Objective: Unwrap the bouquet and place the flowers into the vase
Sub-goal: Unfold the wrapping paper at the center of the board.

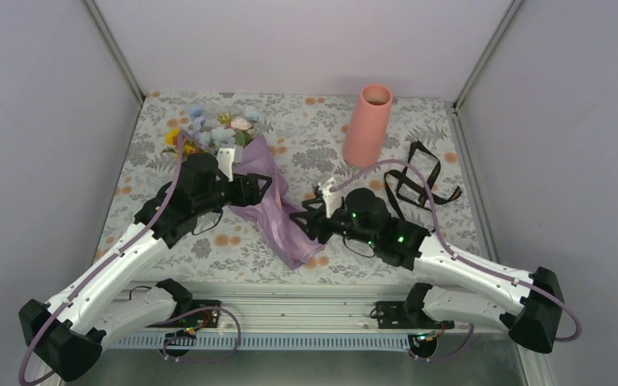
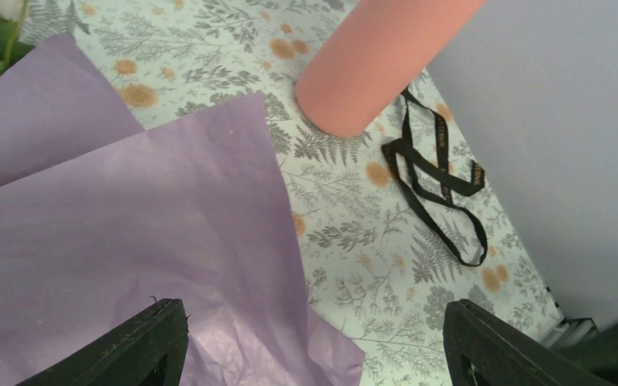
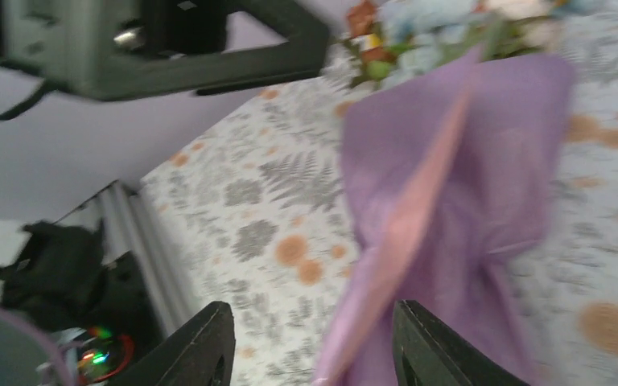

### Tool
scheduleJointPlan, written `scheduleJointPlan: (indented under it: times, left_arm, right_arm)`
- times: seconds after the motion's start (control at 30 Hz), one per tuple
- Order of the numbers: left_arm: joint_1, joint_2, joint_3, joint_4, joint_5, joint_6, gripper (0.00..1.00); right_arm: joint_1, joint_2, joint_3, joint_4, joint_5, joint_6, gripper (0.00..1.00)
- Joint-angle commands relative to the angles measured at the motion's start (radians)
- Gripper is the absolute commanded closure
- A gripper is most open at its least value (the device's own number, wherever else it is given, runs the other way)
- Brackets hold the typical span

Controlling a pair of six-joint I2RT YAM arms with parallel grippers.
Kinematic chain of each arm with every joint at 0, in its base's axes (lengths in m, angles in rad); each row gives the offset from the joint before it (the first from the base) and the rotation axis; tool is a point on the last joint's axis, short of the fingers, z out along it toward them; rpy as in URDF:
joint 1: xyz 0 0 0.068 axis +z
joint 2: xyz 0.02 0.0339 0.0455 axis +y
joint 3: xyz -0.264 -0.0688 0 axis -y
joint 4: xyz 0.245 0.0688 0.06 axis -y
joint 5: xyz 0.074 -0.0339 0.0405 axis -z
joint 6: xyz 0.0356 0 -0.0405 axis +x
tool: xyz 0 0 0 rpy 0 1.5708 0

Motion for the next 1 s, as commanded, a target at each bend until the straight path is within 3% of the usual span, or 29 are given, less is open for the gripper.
scheduleJointPlan:
  times: [0.0,0.13,0.37,0.53,0.67,0.97]
  left_arm:
    - [-0.004,-0.002,0.007,-0.061,-0.063,0.006,0.21]
    - [-0.004,-0.015,-0.030,-0.070,-0.103,-0.012,0.21]
    - [0.035,-0.030,-0.118,-0.065,-0.114,-0.075,0.20]
    - [0.170,-0.090,-0.213,-0.008,0.040,-0.105,0.21]
    - [0.281,-0.102,-0.304,0.047,0.135,-0.136,0.27]
    - [0.312,-0.035,-0.389,0.114,0.073,-0.139,0.38]
  right_arm:
    - [-0.124,-0.014,0.015,-0.099,0.037,0.002,0.48]
    - [-0.244,0.056,0.004,-0.094,-0.030,-0.018,0.48]
    - [-0.383,0.318,0.007,-0.009,-0.293,-0.091,0.47]
    - [-0.399,0.492,0.031,0.041,-0.376,-0.115,0.47]
    - [-0.406,0.566,0.057,0.053,-0.371,-0.135,0.48]
    - [-0.407,0.718,0.105,0.069,-0.479,-0.165,0.55]
